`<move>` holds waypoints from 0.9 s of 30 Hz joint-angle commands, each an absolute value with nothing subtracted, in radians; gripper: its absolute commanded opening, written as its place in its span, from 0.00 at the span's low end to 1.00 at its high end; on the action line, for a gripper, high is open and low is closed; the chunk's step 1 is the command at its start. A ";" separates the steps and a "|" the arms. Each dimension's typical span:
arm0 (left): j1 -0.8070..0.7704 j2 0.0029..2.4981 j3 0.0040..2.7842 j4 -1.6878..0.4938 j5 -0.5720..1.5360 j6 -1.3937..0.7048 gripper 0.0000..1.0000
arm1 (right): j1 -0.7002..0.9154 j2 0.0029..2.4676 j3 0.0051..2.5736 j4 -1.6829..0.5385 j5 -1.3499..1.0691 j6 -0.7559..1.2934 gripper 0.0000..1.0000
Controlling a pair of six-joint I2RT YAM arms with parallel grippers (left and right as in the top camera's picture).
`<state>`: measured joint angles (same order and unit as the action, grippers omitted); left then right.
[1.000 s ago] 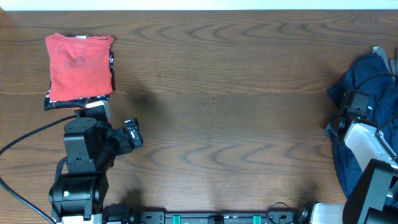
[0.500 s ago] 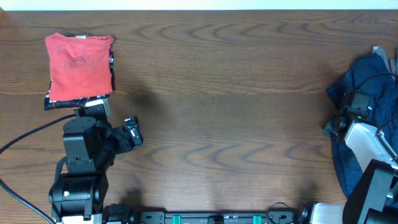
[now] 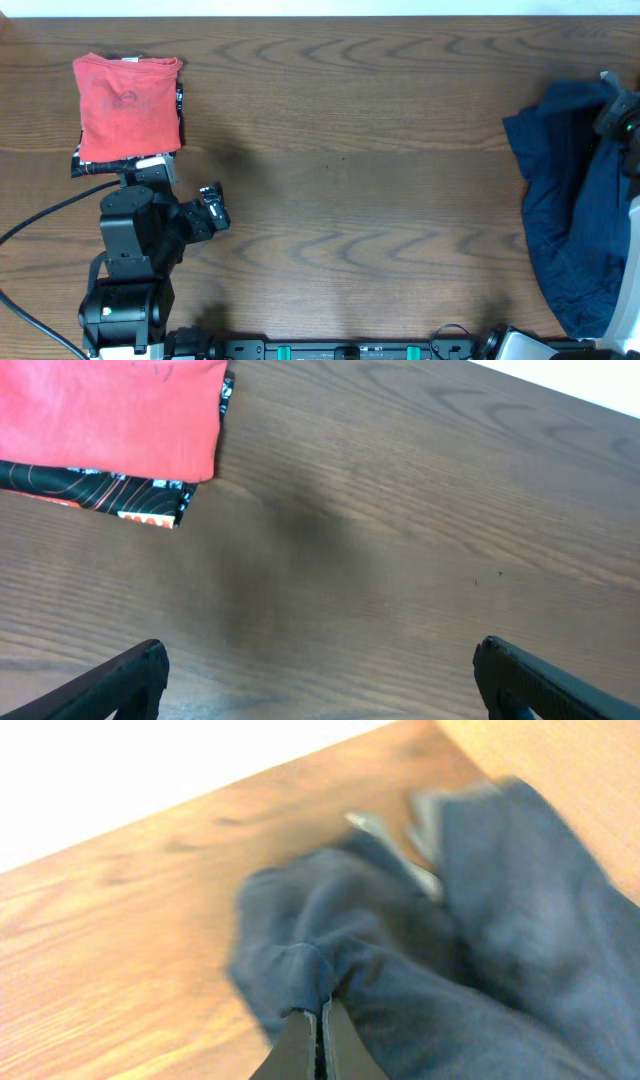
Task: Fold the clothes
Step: 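Reach the right gripper into the navy pile and grasp the shorts, then lift and drag the navy shorts leftward onto the open table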
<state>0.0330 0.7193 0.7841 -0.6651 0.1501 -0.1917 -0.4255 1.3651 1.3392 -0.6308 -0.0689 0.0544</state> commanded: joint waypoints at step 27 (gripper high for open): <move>0.038 0.842 0.802 -0.574 0.169 -0.205 0.98 | 0.158 1.534 1.399 -0.398 -0.439 0.170 0.18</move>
